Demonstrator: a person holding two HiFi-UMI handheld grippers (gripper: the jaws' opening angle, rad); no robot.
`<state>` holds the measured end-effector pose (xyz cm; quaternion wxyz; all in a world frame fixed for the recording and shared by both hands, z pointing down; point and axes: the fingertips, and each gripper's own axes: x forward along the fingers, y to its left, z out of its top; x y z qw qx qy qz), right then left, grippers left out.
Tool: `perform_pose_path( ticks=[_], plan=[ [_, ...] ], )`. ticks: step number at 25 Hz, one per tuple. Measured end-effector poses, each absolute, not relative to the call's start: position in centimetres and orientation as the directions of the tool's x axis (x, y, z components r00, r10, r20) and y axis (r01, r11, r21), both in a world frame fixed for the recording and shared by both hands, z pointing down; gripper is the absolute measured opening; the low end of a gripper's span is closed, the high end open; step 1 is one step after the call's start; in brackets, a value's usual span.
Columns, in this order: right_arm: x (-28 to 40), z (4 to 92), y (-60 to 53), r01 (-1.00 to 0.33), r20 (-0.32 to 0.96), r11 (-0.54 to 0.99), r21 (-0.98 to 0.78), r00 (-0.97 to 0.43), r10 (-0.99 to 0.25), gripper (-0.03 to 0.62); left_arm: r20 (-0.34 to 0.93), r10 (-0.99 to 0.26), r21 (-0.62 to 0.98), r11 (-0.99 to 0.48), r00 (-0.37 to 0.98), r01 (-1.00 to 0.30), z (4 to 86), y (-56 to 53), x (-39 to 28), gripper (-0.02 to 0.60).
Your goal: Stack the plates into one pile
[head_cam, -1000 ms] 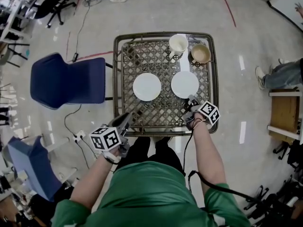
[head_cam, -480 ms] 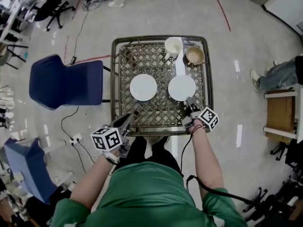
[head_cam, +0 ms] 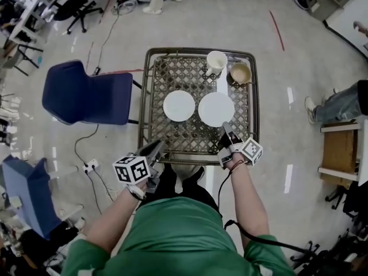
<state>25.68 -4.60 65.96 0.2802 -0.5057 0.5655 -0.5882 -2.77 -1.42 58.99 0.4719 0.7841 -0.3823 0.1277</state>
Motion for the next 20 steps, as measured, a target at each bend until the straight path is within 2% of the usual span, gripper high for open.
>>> perform_pose_path(
  ticks=[10,20],
  plan=[
    [18.9,65.4,-5.7,-0.195,0.231,-0.157,-0.968,-0.454,-0.86,0.028,0.553,-0.575,0.63,-0.185,0.603,-0.755,57.4,-0.2,-8.2,0.067],
    [13.3,67.3,-8.1,-0.219,0.284,-0.203,-0.954,-0.457,-0.843,0.028,0.564,-0.569,0.638,-0.161,0.599,-0.753,58.1,-2.4,-14.3,0.067]
  ],
)
